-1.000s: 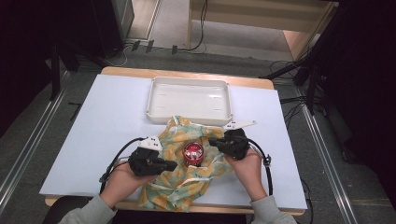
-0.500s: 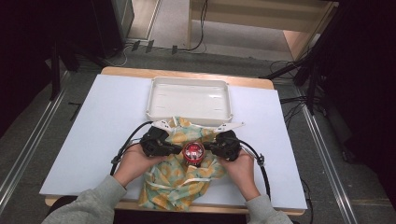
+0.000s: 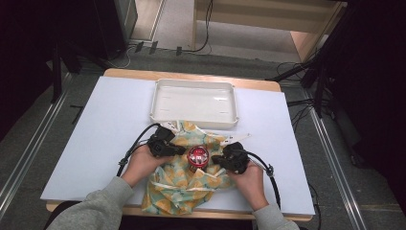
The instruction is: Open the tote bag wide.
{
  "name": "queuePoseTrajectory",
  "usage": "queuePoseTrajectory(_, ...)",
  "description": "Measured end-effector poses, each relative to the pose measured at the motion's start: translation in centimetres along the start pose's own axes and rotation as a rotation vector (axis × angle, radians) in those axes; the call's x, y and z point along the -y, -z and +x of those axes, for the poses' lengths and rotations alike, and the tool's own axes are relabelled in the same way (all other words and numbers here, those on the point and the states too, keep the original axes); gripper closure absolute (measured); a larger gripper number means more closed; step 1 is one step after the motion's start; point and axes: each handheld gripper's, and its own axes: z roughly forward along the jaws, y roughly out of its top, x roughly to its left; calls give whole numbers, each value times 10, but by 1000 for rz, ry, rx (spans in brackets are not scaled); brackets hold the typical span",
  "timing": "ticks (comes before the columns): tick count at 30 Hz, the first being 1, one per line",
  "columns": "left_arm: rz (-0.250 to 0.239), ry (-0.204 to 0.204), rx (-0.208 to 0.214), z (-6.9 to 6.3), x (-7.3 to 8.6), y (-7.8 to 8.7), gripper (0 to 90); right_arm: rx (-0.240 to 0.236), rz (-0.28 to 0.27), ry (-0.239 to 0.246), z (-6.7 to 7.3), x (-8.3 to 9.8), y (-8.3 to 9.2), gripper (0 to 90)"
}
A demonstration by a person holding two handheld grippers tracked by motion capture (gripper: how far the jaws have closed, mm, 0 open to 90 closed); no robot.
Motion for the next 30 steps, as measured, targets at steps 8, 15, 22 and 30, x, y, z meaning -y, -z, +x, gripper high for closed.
queuePoseTrajectory(8, -3, 16, -20, 9, -1, -2, 885, -8, 9, -1, 2, 17, 9, 900)
queuePoseTrajectory(15, 10, 1, -39, 11, -5, -2, 884, 4, 20, 3, 2, 30, 21, 900)
queuePoseTrajectory(22, 6, 22, -81, 23, -9, 1, 886, 26, 27, -16, -5, 45, 36, 900)
queuePoseTrajectory(30, -24, 6, -34, 12, -10, 6, 868, 13, -29, -25, -3, 43, 47, 900)
